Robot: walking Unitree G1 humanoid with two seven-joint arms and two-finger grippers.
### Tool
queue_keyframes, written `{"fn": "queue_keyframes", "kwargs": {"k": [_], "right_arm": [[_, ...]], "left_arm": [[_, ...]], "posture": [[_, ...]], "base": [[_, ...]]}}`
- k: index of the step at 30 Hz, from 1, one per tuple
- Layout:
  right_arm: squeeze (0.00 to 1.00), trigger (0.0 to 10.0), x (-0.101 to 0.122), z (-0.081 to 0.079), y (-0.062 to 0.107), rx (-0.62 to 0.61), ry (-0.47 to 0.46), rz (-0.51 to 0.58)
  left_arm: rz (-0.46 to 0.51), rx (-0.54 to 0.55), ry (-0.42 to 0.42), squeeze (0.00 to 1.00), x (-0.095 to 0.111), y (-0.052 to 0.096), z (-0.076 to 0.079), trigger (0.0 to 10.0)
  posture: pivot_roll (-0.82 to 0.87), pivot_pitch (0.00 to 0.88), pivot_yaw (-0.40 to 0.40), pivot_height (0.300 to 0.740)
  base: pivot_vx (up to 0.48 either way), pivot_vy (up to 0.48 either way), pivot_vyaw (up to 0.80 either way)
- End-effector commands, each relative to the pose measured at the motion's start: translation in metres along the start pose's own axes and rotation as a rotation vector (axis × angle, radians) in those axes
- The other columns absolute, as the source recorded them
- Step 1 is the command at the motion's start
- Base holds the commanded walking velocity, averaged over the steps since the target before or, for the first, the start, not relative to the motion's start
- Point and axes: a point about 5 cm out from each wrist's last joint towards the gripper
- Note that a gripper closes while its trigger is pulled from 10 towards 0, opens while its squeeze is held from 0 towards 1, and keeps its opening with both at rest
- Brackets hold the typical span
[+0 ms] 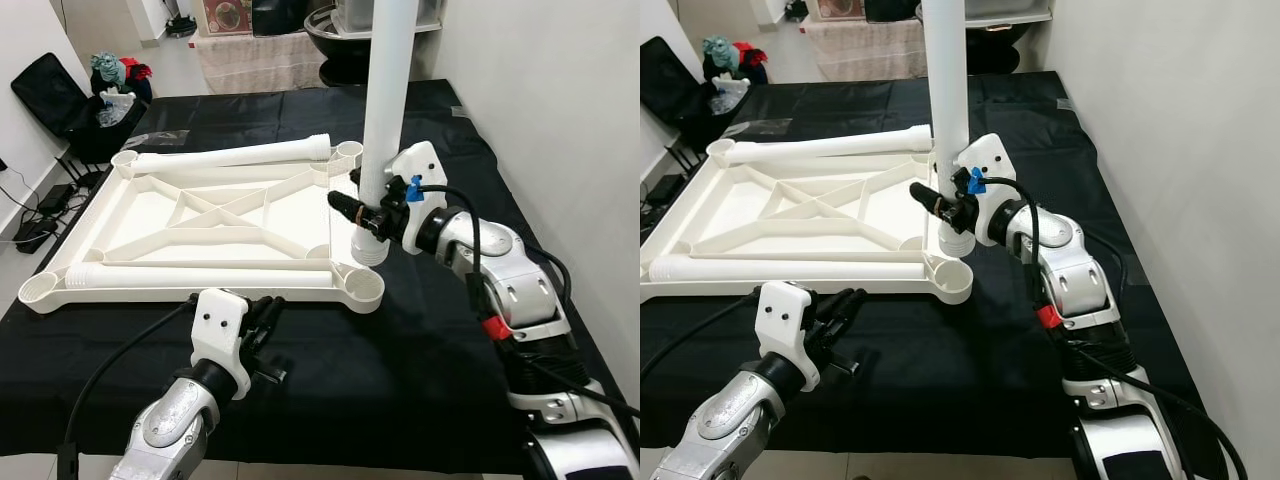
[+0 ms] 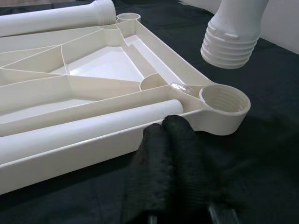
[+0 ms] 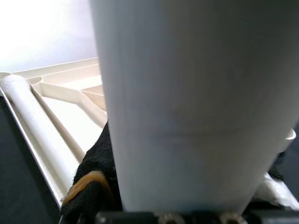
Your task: Building children table
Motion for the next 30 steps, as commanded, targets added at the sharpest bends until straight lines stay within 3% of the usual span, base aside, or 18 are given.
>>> {"fn": "queue_keyframes", "kwargs": {"k": [1, 3, 4, 14, 16, 20, 21, 22, 23, 27, 30], "right_arm": [[0.00, 10.0, 0.004, -0.004, -0.007, 0.053, -0.007, 0.007], [0.00, 10.0, 0.003, -0.006, -0.010, 0.084, -0.021, 0.001], [0.00, 10.0, 0.002, -0.009, -0.015, 0.157, -0.054, -0.010], [0.00, 10.0, 0.003, -0.013, -0.018, 0.305, -0.142, -0.003], [0.00, 10.0, 0.010, -0.010, -0.022, 0.419, -0.182, 0.055], [0.00, 10.0, 0.019, -0.007, -0.024, 0.491, -0.191, 0.107], [0.00, 10.0, 0.024, -0.006, -0.023, 0.534, -0.184, 0.126], [0.00, 10.0, 0.024, -0.006, -0.023, 0.534, -0.184, 0.126], [0.00, 10.0, 0.029, -0.003, -0.020, 0.584, -0.174, 0.144], [0.00, 10.0, 0.044, 0.006, -0.010, 0.719, -0.149, 0.189], [0.00, 10.0, 0.046, 0.017, -0.008, 0.716, -0.057, 0.159]], "left_arm": [[0.020, 0.005, -0.010, 0.00, 0.003, 0.000, 0.001, 0.0], [0.025, 0.002, -0.014, 0.00, 0.004, -0.001, 0.001, 0.0], [0.035, 0.001, -0.022, 0.00, 0.005, -0.002, 0.001, 0.0], [0.056, 0.005, -0.039, 0.00, 0.010, -0.001, 0.002, 0.0], [0.041, -0.080, -0.067, 0.00, 0.009, 0.009, 0.013, 0.0], [0.025, -0.152, -0.108, 0.00, 0.007, 0.020, 0.021, 0.0], [0.026, -0.163, -0.119, 0.00, 0.008, 0.026, 0.023, 4.4], [0.026, -0.163, -0.119, 0.00, 0.008, 0.026, 0.023, 4.4], [0.028, -0.181, -0.133, 0.00, 0.009, 0.032, 0.025, 10.0], [0.024, -0.205, -0.149, 0.00, 0.012, 0.049, 0.029, 10.0], [0.037, -0.195, -0.113, 0.00, 0.017, 0.052, 0.029, 10.0]], "posture": [[-0.03, 0.103, 0.017, 0.740], [-0.03, 0.099, 0.016, 0.740], [-0.03, 0.102, 0.012, 0.740], [-0.01, 0.127, 0.004, 0.740], [0.01, 0.170, -0.003, 0.740], [0.02, 0.200, -0.002, 0.740], [0.03, 0.223, -0.006, 0.740], [0.03, 0.223, -0.006, 0.740], [0.04, 0.260, -0.007, 0.740], [0.04, 0.320, 0.003, 0.740], [0.05, 0.357, 0.004, 0.740]], "base": [[0.000, 0.000, 0.00], [0.000, 0.000, 0.00], [0.000, 0.000, 0.00], [0.000, 0.000, 0.00], [0.000, 0.000, 0.00], [0.000, 0.000, 0.00], [0.000, 0.000, 0.00], [0.000, 0.000, 0.00], [0.000, 0.000, 0.00], [0.000, 0.000, 0.00], [0.000, 0.000, 0.00]]}}
Point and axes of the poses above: a point about 5 cm out from each wrist's last joint towards the gripper, its own y axis pointing back from the gripper into the wrist, its own x axis along the axis of the wrist's last joint, z = x × y, and after that the axes turned 1 degree about -y, right-handed
